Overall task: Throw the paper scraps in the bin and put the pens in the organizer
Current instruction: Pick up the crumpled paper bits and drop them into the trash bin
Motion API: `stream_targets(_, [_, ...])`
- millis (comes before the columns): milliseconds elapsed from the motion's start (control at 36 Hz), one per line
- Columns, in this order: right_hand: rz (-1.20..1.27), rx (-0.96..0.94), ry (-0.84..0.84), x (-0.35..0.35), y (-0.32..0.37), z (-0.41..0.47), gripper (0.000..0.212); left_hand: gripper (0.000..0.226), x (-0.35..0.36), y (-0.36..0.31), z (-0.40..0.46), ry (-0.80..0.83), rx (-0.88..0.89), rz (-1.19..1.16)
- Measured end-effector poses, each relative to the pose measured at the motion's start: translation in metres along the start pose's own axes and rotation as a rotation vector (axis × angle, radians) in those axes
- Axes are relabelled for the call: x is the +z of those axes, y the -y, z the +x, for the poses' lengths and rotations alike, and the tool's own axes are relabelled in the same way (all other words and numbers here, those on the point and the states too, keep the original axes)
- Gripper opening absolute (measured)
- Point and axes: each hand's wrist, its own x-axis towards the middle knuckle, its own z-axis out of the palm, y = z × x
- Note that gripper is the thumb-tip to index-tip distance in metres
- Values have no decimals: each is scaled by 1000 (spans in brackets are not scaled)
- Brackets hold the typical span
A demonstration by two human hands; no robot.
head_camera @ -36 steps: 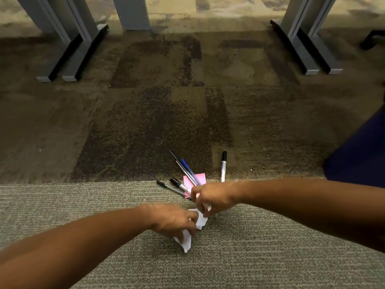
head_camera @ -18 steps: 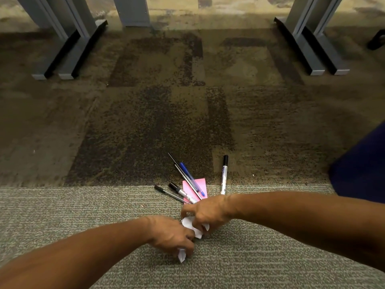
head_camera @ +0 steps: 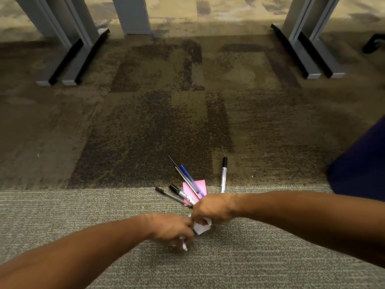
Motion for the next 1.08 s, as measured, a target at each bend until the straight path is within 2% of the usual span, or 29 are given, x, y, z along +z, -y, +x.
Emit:
stream_targets(83, [76,55,-58,-2,-4,-8,27,12,-10,4,-3,-98,-63,-111])
stream_targets(167, [143,139,-68,-5,-8,-17,67,11,-20,7,-4,-159,-134,-199])
stream_targets(194, [151,156,-81,-7,-9,-20,70,11,-24,8,-4,-171,-167,-229])
stream_targets(306, [117,192,-163,-16,-16,-32,27,14,-43,14,-5,-274,-282,-371])
stream_targets(417, [201,334,-271,-33,-26,-51,20,15,-68,15,-1,-480,-319,-557])
stream_targets(500, [413,445,-360,-47,-32,-70,14,15,-89,10,6,-636,-301,-747])
stream_targets(639, [659,530,-532,-71,-40,-96,17,13,-124,-8,25,-840,-233,-1050])
stream_targets(722, [843,567,-591,-85,-46,-118,23,11,-148,-20,40,-898,-215,-1069])
stream_targets(833, [877,645,-691,-109,-57,-157,24,7,-182,-36,62,-951,-143,-1119])
stream_targets(972, [1149,751,-981,-128,-70,-206,15,13,-234,-68,94,-959,-48,-1195])
stream_targets(1083, [1323,716,-1274,-140,-73,-245,23,13,-283,-102,120,-997,2,-1235])
